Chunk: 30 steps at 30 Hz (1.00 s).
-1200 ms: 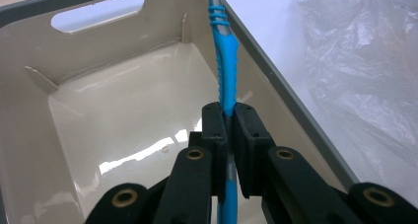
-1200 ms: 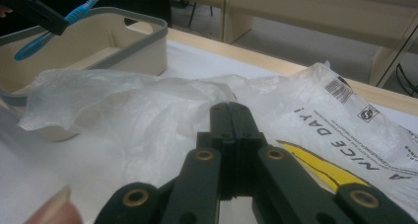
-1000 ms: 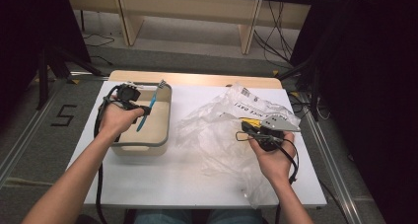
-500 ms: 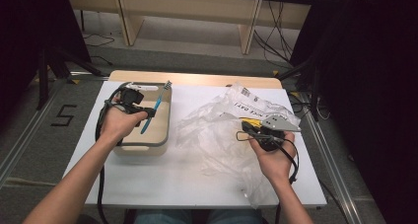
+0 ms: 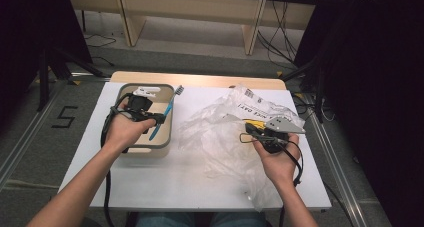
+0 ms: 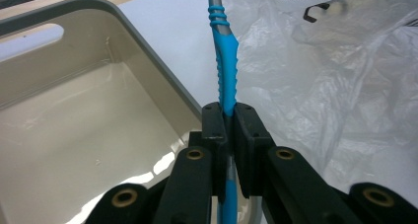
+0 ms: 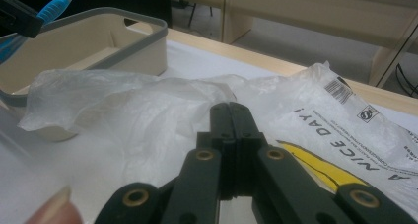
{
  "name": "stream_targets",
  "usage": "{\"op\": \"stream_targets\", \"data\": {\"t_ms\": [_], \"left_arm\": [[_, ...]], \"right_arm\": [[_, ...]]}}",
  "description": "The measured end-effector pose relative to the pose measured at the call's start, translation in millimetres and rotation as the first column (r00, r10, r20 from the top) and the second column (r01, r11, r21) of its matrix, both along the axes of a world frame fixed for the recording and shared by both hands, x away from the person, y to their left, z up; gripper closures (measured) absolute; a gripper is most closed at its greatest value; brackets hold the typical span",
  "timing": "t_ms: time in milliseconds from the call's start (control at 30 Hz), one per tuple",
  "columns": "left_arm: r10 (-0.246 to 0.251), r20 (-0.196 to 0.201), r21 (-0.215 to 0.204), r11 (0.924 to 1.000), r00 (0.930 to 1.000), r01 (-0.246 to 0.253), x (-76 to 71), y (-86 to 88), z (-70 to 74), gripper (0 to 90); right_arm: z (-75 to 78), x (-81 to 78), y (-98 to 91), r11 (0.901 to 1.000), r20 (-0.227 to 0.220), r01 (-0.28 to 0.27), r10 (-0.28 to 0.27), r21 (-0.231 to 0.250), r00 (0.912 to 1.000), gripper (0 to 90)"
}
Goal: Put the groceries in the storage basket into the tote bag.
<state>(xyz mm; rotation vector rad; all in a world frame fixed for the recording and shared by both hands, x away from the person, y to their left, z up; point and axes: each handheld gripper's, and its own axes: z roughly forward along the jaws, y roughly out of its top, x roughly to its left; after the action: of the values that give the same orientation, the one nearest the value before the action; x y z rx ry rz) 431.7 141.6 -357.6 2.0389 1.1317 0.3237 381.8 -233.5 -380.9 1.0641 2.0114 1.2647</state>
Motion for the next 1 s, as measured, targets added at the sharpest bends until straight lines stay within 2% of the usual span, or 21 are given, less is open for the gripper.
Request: {"op": "stream_targets", "data": {"t_ms": [567,800,900,1000], "left_arm": [[-0.075,0.015,-0.023,0.9969,0.9971,0.075,-19.5,-18.6,-1.4,83.9],[-0.101,0.033,-0.023,0.9945,0.9943,0.102,-27.2,-25.0,-0.2,84.0],[-0.120,0.031,-0.042,0.9917,0.9923,0.122,-30.8,-27.9,0.1,84.0],[-0.136,0.034,-0.039,0.9898,0.9902,0.137,-34.4,-31.0,0.5,84.0]], "right_arm": [[-0.2,0.0,0.3,1.0000,0.002,0.000,0.000,-0.001,1.0000,90.0],[-0.3,0.0,0.3,1.0000,0.002,0.000,0.000,0.000,1.0000,90.0],[-0.4,0.1,0.2,1.0000,0.002,-0.001,0.001,-0.004,1.0000,90.0],[-0.4,0.0,0.5,1.0000,0.001,-0.001,0.001,-0.004,1.0000,90.0]]}}
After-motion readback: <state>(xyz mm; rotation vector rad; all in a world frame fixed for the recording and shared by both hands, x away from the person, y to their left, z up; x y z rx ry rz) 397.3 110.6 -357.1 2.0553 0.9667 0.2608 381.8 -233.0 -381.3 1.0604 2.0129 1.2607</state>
